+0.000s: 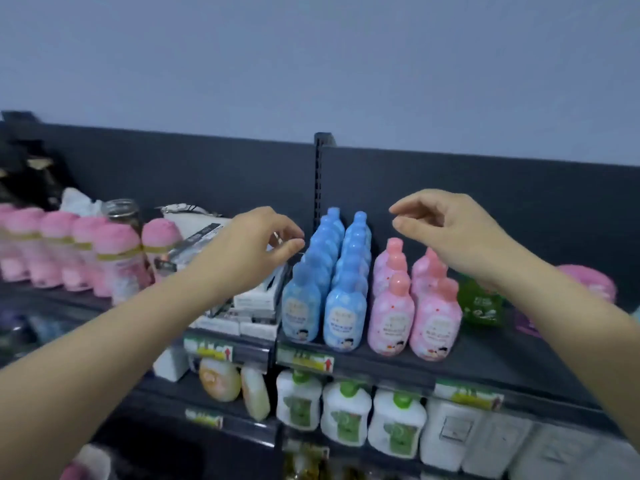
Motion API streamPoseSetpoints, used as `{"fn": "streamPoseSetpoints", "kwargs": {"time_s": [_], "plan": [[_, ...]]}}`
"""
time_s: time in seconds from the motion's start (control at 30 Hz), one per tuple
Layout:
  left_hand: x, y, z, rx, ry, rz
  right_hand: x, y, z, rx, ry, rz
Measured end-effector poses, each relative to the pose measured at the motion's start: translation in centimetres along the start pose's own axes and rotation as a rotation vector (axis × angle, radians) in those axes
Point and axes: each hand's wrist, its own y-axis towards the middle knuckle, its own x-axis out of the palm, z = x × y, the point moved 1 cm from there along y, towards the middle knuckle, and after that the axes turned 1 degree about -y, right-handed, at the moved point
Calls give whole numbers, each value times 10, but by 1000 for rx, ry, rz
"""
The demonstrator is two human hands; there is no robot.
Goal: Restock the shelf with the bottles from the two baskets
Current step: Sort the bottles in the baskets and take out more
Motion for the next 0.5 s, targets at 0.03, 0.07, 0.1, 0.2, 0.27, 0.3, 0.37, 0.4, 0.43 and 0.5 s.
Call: {"fn": "streamPoseSetpoints", "kwargs": {"time_s": [0.03, 0.07, 0.1, 0.2, 0.27, 0.3, 0.37, 0.4, 0.43, 0.5], "plan": [[-3, -20, 2, -32, 6, 4, 6, -12, -4, -22, 26, -24], [-6, -45, 5, -71, 19, 0, 15, -26, -7, -48, 51, -64], [-10, -70, 8, -113, 37, -5, 25, -39, -11, -72, 71, -108], [-28, -154, 11, -282, 101, -41, 63, -76, -23, -107, 152, -249], [-42, -213, 7, -414, 161, -57, 90, -97, -32, -136, 201, -336], [-50, -243, 5, -489, 185, -56, 104, -105, -36, -157, 211, -376], [-64, -306, 1, -646, 202, -57, 129, -118, -46, -185, 227, -467], [-72, -335, 0, -716, 209, -68, 141, -123, -52, -201, 222, -512], [-80, -364, -1, -778, 229, -81, 152, -126, -59, -221, 214, -549], [-96, -416, -7, -909, 287, -90, 174, -129, -73, -244, 211, -602]]}}
